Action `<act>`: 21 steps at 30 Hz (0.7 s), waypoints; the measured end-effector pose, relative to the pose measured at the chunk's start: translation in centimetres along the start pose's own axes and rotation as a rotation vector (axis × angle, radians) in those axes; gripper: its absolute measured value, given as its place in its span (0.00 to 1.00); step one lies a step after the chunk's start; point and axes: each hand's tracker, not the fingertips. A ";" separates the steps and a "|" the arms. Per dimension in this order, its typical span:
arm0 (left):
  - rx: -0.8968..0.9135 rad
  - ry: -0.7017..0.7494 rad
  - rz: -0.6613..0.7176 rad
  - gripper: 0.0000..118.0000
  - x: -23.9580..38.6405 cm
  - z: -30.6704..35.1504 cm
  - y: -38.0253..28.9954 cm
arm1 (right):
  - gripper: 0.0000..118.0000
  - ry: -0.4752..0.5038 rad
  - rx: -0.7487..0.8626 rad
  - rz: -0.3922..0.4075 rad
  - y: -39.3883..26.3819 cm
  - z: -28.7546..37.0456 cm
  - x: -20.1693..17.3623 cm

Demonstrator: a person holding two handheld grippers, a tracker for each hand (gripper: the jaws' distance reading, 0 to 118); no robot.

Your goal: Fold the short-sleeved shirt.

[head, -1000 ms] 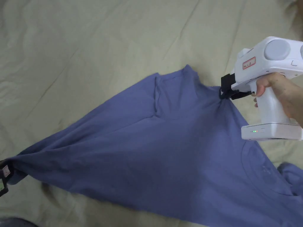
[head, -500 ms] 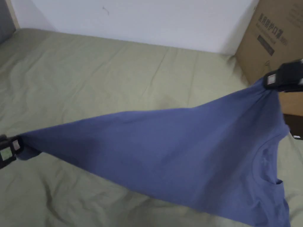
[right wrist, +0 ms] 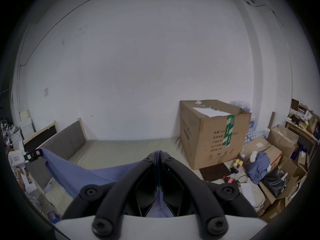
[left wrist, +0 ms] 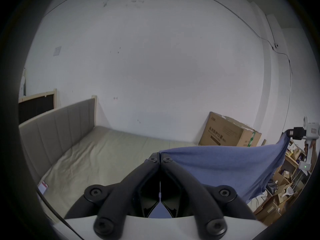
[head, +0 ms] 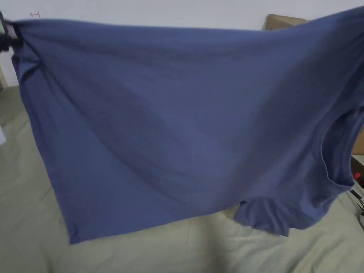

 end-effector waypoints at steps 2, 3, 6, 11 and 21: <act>0.014 0.025 -0.024 0.00 0.6 -1.2 2.6 | 0.01 -0.028 0.009 -0.027 0.7 -1.2 -0.6; 0.015 0.041 -0.035 0.00 0.9 -1.7 3.6 | 0.01 -0.034 0.020 -0.047 1.1 -1.8 -0.8; 0.020 0.088 -0.073 0.00 1.6 -3.8 6.2 | 0.01 -0.047 0.033 -0.059 2.3 -3.8 -1.7; -0.015 0.217 -0.123 0.00 2.3 -8.4 9.8 | 0.01 -0.090 0.050 -0.035 4.3 -7.9 -5.2; 0.003 0.409 -0.185 0.00 3.4 -19.3 15.1 | 0.01 -0.203 0.096 0.011 10.3 -19.4 -10.5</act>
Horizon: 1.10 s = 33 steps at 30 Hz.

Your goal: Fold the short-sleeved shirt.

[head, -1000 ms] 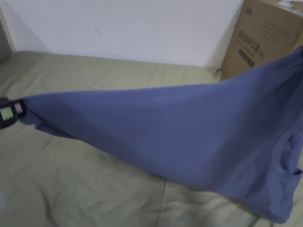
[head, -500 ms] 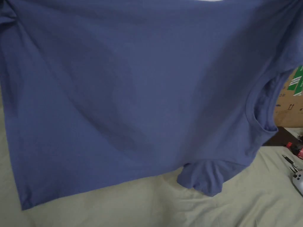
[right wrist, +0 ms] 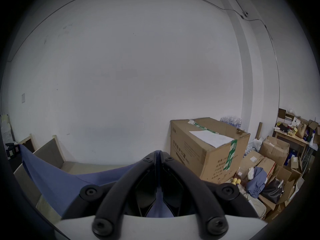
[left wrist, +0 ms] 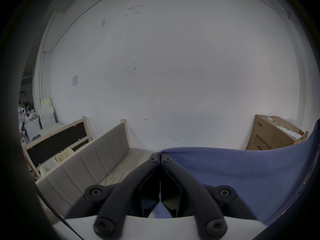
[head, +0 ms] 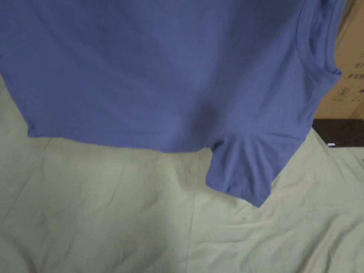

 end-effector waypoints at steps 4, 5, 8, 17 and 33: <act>0.062 0.036 -0.009 0.00 1.8 -3.6 1.7 | 0.01 -0.038 0.034 -0.043 2.0 -5.3 -1.1; 0.077 0.044 -0.006 0.00 2.2 -4.4 1.9 | 0.01 -0.041 0.040 -0.045 2.4 -6.3 -1.3; 0.147 0.067 0.051 0.00 3.1 -6.7 2.0 | 0.01 -0.061 0.074 -0.074 2.9 -9.0 -1.9; 0.192 0.111 0.029 0.00 6.9 -13.7 -2.3 | 0.01 -0.088 0.162 -0.085 -0.4 -14.0 -3.2; -0.184 0.011 -0.091 0.00 9.3 -15.3 -23.9 | 0.01 -0.054 -0.244 -0.067 -22.5 -16.7 2.4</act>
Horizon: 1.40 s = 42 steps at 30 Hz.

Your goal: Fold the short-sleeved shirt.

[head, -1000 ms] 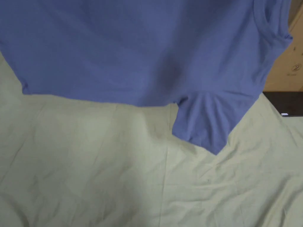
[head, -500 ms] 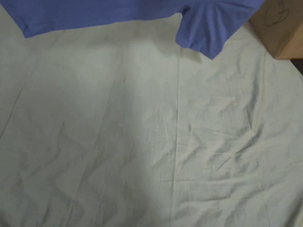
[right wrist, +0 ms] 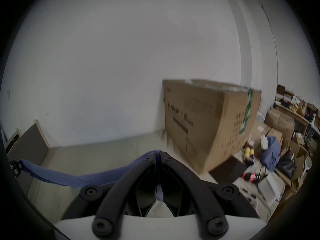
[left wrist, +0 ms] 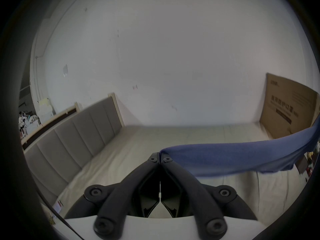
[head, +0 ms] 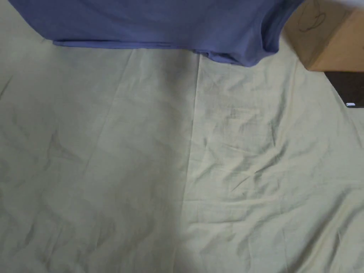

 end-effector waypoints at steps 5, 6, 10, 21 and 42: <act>-0.141 -0.048 0.020 0.00 -2.1 2.8 -9.9 | 0.01 0.029 -0.141 -0.007 -9.3 2.0 3.2; -0.162 -0.055 0.023 0.00 -2.7 3.6 -11.3 | 0.01 0.036 -0.172 -0.003 -11.0 2.5 3.7; -0.219 -0.084 0.038 0.00 -5.0 7.0 -18.5 | 0.01 0.067 -0.273 0.002 -18.7 5.2 6.1; -0.360 -0.172 0.005 0.00 -9.2 18.5 -33.0 | 0.01 0.099 -0.419 -0.034 -33.0 15.0 12.1; -0.248 -0.123 0.186 0.96 -15.3 28.0 -32.9 | 0.93 0.084 -0.316 0.168 -33.7 24.8 16.1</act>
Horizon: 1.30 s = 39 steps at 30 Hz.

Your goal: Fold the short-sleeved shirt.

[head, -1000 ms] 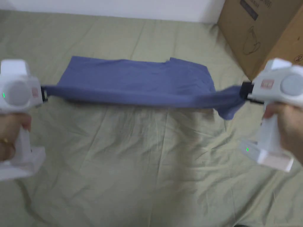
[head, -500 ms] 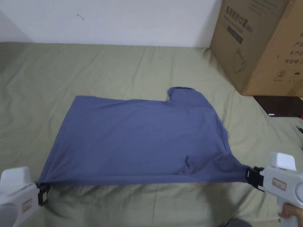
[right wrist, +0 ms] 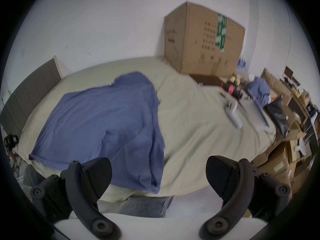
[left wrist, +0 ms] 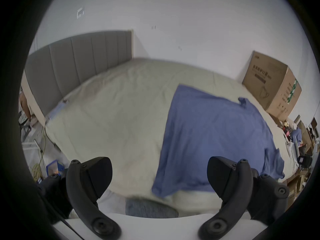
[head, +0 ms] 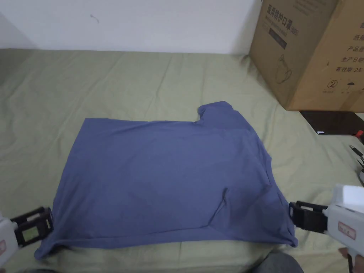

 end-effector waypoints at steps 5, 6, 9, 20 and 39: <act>0.299 0.064 -0.088 0.96 3.2 3.1 3.0 | 0.93 0.020 0.267 -0.027 3.2 4.7 -2.1; 0.345 0.049 -0.110 0.96 3.9 3.6 3.2 | 0.93 0.025 0.323 -0.033 3.7 5.6 -2.7; 0.436 0.020 -0.201 0.93 6.6 4.9 3.5 | 0.94 0.037 0.482 -0.066 4.5 7.8 -4.6; 0.514 -0.104 -0.241 0.12 10.5 5.2 2.8 | 0.51 0.128 0.575 0.009 4.8 9.1 -8.8; 0.112 -0.202 -0.230 0.32 8.1 1.8 4.4 | 0.00 0.169 0.465 0.016 3.6 7.0 -9.9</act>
